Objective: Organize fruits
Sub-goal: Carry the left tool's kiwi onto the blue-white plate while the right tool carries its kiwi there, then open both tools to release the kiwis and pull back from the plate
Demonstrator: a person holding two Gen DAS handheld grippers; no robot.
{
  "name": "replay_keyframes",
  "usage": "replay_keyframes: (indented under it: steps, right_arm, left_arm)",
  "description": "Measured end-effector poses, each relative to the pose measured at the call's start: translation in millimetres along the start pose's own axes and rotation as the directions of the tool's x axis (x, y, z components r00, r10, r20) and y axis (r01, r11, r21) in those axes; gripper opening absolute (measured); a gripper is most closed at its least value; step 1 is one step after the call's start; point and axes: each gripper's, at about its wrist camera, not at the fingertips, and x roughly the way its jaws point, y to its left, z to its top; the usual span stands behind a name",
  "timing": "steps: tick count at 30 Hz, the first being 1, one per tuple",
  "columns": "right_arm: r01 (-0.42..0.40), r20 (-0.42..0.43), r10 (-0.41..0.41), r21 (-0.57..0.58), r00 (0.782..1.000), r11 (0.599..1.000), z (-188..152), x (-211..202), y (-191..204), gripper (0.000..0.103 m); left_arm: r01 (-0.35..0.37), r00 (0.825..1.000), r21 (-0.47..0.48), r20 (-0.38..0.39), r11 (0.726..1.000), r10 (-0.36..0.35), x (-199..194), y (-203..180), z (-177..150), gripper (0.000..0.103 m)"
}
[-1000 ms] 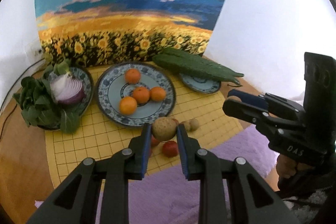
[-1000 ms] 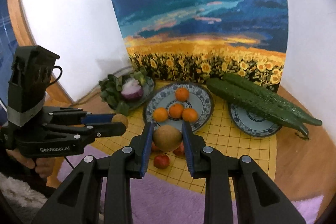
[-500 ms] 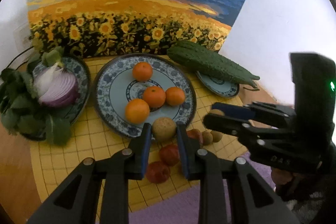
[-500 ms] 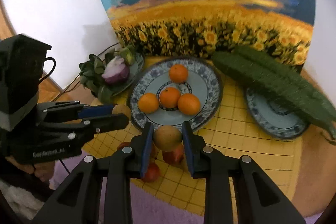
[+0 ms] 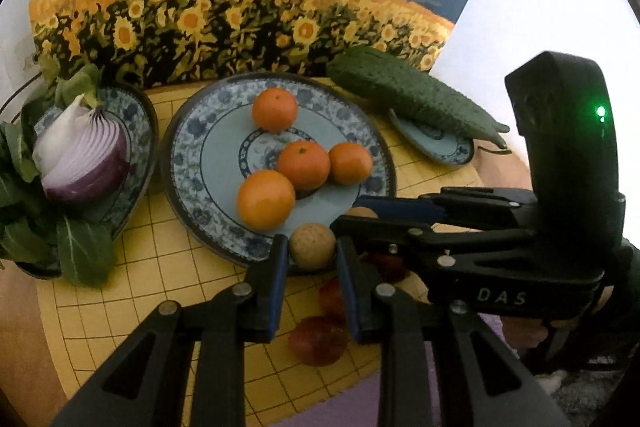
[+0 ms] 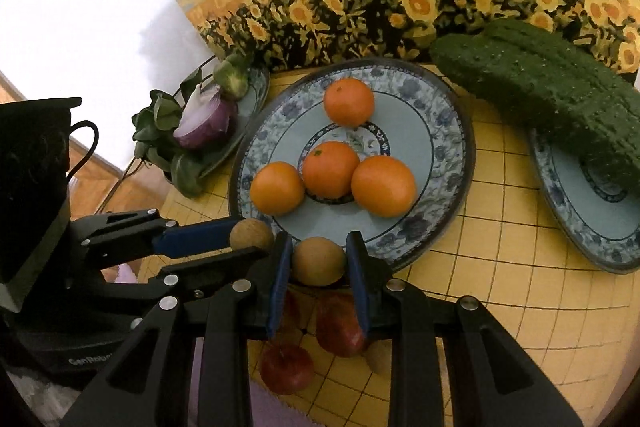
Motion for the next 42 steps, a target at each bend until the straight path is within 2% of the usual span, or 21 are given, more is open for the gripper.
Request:
replay_keyframes:
  steps: [2, 4, 11, 17, 32, 42]
  right_arm:
    - [-0.007, -0.002, 0.007, -0.006, 1.000, 1.000, 1.1, -0.3, 0.9, 0.036]
    - [0.008, 0.003, -0.008, -0.015, 1.000, 1.000, 1.7, -1.7, 1.3, 0.039]
    - [0.046, 0.002, -0.046, -0.035, 0.999, 0.998, -0.1, -10.0, 4.9, 0.041]
    - [0.086, 0.047, -0.085, -0.030, 0.995, 0.996, -9.9, -36.6, 7.8, 0.043]
    - [0.155, 0.200, -0.156, 0.017, 0.967, 0.988, -48.2, -116.8, 10.3, 0.043]
    - [0.159, 0.245, -0.153, -0.004, 0.957, 0.987, -69.7, -138.6, 25.2, 0.043]
  left_arm:
    - [-0.010, 1.000, -0.003, 0.000, 1.000, 0.010, 0.4, 0.5, -0.7, 0.026]
    - [0.014, 1.000, -0.010, -0.003, 1.000, -0.014, 0.7, 1.4, -2.2, 0.026]
    - [0.052, 0.999, 0.004, -0.005, 0.999, -0.051, -5.0, -5.3, -6.7, 0.027]
    - [0.086, 0.996, 0.057, 0.012, 0.995, -0.087, -20.5, -19.2, -9.3, 0.027]
    - [0.044, 0.995, 0.157, 0.080, 0.987, -0.057, -67.2, -52.2, -24.9, 0.027]
    - [0.022, 0.992, 0.235, 0.118, 0.972, -0.051, -88.3, -77.1, -33.5, 0.027]
